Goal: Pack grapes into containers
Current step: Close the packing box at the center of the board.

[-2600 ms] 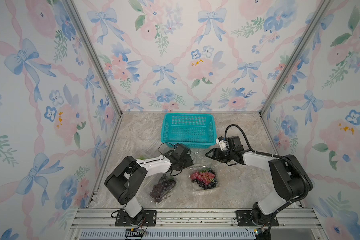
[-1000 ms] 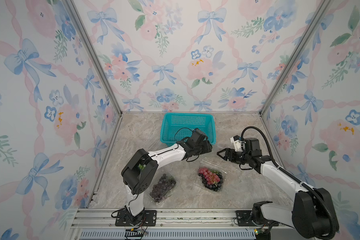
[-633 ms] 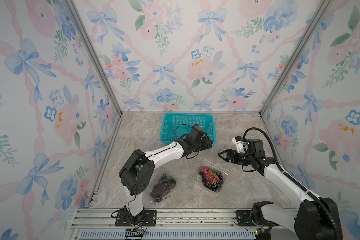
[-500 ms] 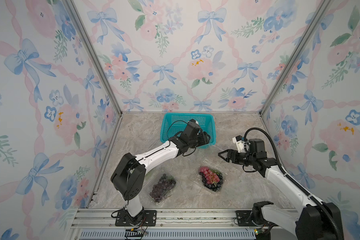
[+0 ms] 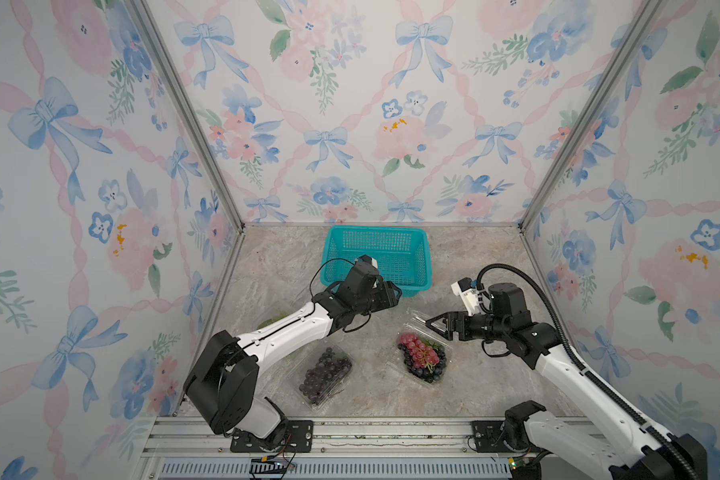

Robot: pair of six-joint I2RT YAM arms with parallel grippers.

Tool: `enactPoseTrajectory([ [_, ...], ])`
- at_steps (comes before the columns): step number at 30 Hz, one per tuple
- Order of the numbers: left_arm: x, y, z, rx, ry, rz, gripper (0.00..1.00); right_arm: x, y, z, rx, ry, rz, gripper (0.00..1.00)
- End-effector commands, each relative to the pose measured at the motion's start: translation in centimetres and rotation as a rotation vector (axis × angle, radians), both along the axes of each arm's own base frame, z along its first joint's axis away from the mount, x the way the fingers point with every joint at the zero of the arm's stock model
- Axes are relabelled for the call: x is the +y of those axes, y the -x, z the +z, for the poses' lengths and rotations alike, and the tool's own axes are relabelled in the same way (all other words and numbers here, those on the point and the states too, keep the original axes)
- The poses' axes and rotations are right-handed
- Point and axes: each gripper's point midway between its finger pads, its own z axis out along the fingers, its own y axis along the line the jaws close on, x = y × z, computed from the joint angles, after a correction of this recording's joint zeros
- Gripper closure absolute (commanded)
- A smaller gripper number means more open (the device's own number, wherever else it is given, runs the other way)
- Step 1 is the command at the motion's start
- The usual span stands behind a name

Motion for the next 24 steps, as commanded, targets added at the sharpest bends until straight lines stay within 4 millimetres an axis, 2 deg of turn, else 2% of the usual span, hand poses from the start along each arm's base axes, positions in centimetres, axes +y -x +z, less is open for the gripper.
enactPoseTrajectory([
  [1,1.0,1.1,1.3,-0.038,0.012,0.000,0.41,1.1,1.4,-0.1,0.022,0.036,0.014,0.12],
  [5,1.0,3.0,0.5,-0.017,0.016,-0.043,0.43,2.6,3.5,-2.1,0.052,0.088,0.059,0.13],
  [8,0.5,4.7,-0.5,0.008,0.013,-0.091,0.46,3.3,4.3,-3.6,0.062,0.107,0.065,0.16],
  [12,0.5,6.6,-2.3,0.045,-0.004,-0.125,0.53,3.3,4.4,-5.3,0.067,0.150,0.037,0.23],
  [18,1.1,9.2,-4.8,0.107,-0.026,-0.147,0.66,2.4,3.9,-7.0,0.031,0.259,-0.028,0.45],
  [22,0.9,10.3,-4.8,0.117,-0.013,-0.164,0.68,2.0,3.9,-7.6,-0.004,0.341,-0.038,0.47],
  [23,1.5,11.0,-6.2,0.143,-0.033,-0.165,0.68,2.1,4.0,-7.9,-0.005,0.352,-0.035,0.47],
  [24,1.6,11.2,-6.4,0.152,-0.033,-0.165,0.68,2.2,4.0,-8.2,-0.003,0.359,-0.031,0.47],
])
